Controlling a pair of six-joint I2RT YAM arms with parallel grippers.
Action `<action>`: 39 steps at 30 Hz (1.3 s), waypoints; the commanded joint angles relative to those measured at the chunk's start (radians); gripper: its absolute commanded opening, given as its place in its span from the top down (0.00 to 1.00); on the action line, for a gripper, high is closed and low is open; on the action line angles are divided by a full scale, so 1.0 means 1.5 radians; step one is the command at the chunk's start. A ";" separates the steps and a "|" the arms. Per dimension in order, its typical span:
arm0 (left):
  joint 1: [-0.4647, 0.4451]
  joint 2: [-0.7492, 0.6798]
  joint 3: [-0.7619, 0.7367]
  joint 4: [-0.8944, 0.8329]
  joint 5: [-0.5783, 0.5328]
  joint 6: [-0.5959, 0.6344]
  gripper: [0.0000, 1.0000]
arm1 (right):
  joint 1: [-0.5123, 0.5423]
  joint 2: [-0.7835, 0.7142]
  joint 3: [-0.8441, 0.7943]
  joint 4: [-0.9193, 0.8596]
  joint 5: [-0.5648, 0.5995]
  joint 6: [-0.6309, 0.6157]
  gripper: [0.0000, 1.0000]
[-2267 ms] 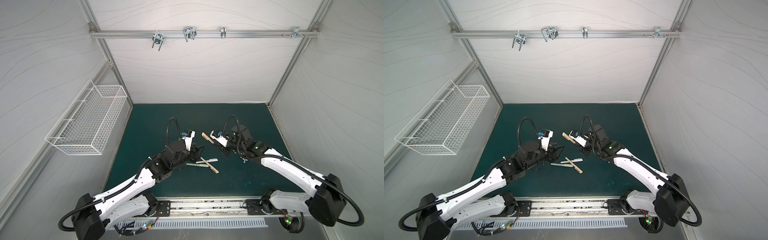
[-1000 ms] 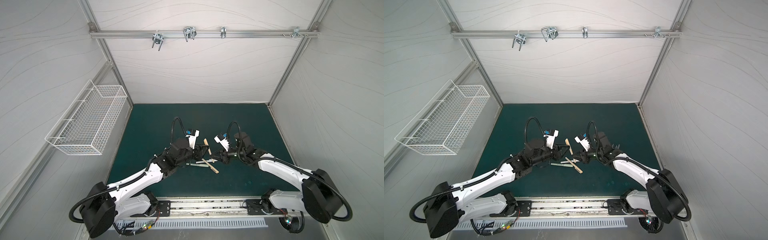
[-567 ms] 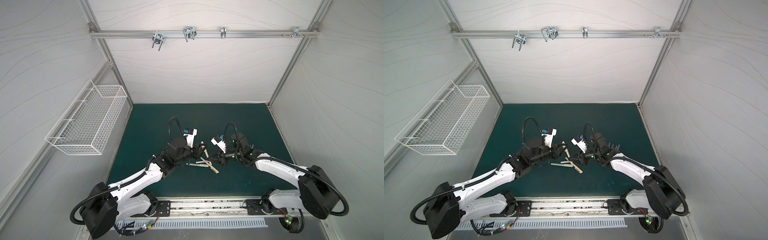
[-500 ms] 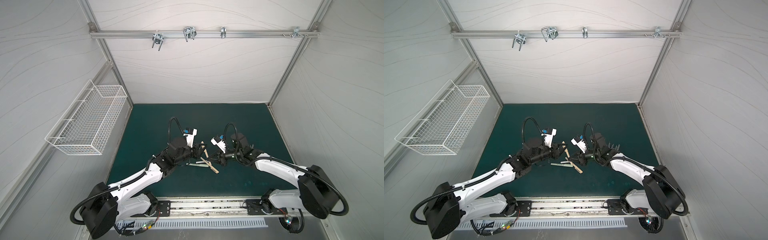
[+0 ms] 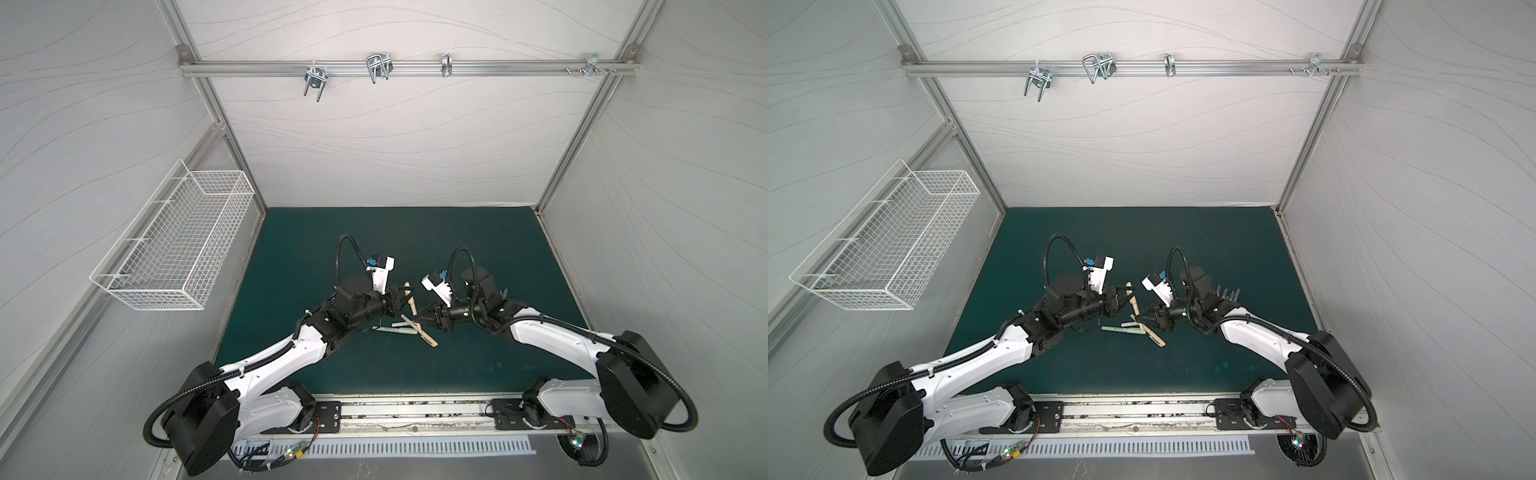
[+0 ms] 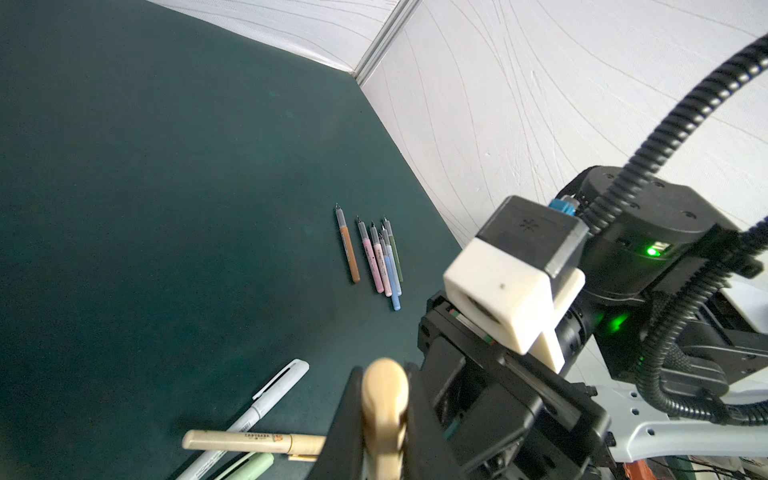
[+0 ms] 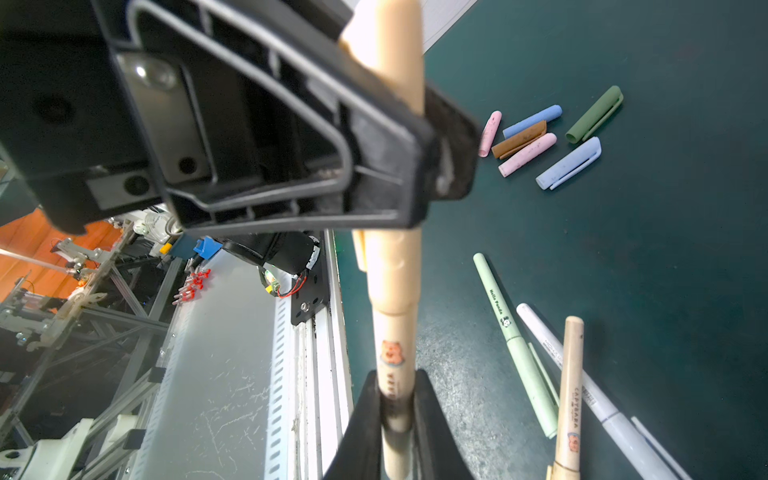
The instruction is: Open the pen caps
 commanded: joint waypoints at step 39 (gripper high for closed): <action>0.003 0.054 -0.010 0.125 0.070 -0.032 0.96 | 0.006 0.030 -0.050 0.227 -0.014 0.122 1.00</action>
